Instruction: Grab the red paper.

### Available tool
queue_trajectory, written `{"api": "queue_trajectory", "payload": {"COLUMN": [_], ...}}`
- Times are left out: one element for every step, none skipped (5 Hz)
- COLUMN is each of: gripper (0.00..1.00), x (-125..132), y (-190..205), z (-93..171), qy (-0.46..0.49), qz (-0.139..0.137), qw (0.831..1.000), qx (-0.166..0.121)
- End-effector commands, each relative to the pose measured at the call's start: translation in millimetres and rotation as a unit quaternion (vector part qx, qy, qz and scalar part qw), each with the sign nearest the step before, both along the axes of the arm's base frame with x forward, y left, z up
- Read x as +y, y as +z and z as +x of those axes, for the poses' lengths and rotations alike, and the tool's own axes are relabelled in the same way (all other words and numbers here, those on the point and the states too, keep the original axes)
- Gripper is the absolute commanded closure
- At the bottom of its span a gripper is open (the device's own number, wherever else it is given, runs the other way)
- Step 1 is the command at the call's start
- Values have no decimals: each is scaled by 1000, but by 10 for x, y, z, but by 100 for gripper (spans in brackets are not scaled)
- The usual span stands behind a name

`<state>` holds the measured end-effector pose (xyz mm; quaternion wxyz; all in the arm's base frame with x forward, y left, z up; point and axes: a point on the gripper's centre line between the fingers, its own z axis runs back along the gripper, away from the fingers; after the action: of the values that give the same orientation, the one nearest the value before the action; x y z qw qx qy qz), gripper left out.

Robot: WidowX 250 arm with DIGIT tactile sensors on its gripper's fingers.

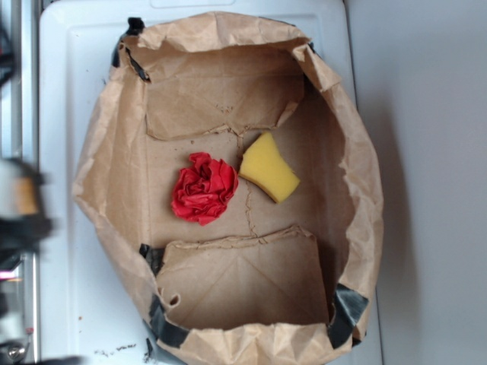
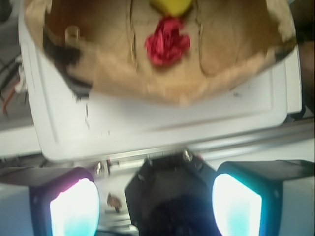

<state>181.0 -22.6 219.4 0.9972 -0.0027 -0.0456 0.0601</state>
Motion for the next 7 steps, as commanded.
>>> {"api": "queue_trajectory", "payload": {"gripper": [0, 0, 0, 0, 0, 0, 0], "x": [179, 329, 434, 516, 516, 550, 616], "y": [-90, -243, -406, -548, -731, -901, -1039], "z": [507, 605, 682, 796, 860, 948, 814], "qy": [22, 15, 5, 7, 0, 3, 4], "qz": [6, 0, 7, 17, 1, 1, 11], "qw": [999, 1000, 1000, 999, 999, 999, 999], "qx": [-32, -22, -30, -41, -40, -41, -43]}}
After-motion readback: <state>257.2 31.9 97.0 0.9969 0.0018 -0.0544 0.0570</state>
